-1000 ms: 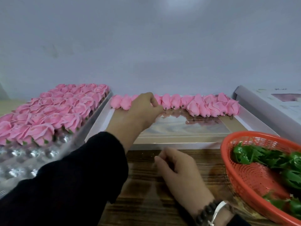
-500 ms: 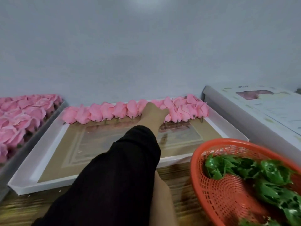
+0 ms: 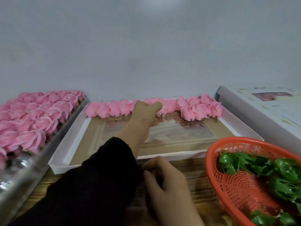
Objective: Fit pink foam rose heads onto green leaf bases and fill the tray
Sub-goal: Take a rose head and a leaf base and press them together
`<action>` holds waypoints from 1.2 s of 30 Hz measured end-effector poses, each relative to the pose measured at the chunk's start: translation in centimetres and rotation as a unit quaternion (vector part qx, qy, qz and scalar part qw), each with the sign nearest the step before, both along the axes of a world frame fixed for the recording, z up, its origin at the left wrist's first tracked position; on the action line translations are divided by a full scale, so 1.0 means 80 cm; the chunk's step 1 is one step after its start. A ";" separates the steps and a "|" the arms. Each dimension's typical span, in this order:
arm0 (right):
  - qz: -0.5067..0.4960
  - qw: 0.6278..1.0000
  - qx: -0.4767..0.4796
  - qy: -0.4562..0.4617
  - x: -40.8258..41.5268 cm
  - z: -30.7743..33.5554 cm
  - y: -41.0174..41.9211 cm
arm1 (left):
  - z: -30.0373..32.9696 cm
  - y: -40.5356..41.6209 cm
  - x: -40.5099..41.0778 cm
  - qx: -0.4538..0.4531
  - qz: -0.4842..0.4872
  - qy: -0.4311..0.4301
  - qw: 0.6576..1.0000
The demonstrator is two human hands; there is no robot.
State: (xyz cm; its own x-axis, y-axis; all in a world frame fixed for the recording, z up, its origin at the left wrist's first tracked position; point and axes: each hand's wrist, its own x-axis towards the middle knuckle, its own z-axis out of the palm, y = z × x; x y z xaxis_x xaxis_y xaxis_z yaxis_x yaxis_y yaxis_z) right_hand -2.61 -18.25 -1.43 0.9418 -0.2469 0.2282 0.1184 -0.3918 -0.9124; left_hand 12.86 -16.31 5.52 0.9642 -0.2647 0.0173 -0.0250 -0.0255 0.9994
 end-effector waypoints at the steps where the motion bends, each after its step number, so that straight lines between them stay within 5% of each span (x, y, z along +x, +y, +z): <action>1: -0.002 1.000 0.003 -0.009 -0.003 0.011 0.003 | 0.006 0.018 -0.013 -0.020 -0.013 -0.010 1.000; 12: 0.041 0.996 0.076 -0.035 -0.029 0.038 0.025 | -0.020 0.161 -0.162 -0.089 0.052 -0.075 0.992; 30: 0.049 0.993 0.106 -0.036 -0.069 0.040 0.032 | -0.049 0.154 -0.204 0.099 -0.038 -0.270 0.957; 33: 0.059 0.986 0.145 -0.056 -0.067 0.043 0.030 | -0.046 0.158 -0.202 0.076 -0.078 -0.230 0.967; 36: 0.055 0.979 0.181 -0.077 -0.066 0.045 0.026 | -0.046 0.163 -0.200 -0.017 -0.117 -0.093 0.989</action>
